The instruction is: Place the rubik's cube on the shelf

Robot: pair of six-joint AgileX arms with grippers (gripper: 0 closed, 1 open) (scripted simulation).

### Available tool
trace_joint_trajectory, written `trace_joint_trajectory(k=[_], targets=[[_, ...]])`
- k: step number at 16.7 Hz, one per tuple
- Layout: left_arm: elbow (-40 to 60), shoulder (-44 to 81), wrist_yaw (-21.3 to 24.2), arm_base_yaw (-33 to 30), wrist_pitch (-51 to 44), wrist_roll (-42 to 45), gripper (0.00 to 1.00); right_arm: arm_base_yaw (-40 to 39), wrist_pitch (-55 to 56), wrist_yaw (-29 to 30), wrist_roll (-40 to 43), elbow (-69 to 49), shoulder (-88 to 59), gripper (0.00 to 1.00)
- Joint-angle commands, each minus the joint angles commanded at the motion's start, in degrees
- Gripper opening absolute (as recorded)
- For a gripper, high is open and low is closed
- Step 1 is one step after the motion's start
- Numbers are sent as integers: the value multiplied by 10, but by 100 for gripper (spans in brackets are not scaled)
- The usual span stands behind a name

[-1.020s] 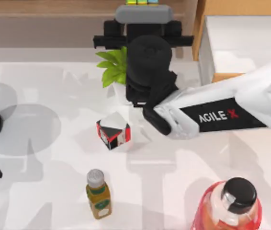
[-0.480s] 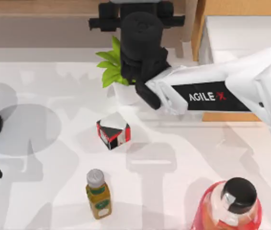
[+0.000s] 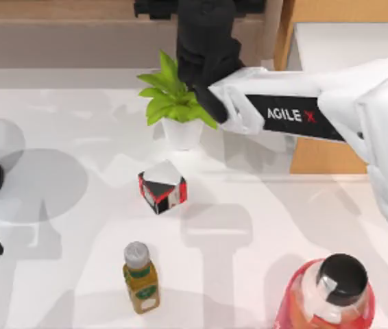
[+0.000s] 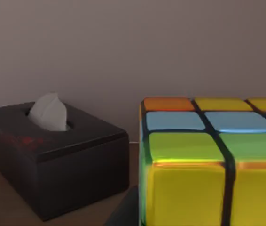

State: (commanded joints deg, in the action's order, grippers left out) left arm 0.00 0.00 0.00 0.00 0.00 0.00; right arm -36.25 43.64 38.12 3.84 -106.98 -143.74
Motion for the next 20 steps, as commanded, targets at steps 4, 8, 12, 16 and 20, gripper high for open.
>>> trace_joint_trajectory(k=[4,8,12,16,20], targets=[[0,0,0,0,0,0,100,1,-1,0,0,-1,-1,0],[0,0,0,0,0,0,100,1,-1,0,0,-1,-1,30],[0,0,0,0,0,0,100,1,-1,0,0,-1,-1,60],[0,0,0,0,0,0,100,1,-1,0,0,-1,-1,90],[0,0,0,0,0,0,100,1,-1,0,0,-1,-1,100]])
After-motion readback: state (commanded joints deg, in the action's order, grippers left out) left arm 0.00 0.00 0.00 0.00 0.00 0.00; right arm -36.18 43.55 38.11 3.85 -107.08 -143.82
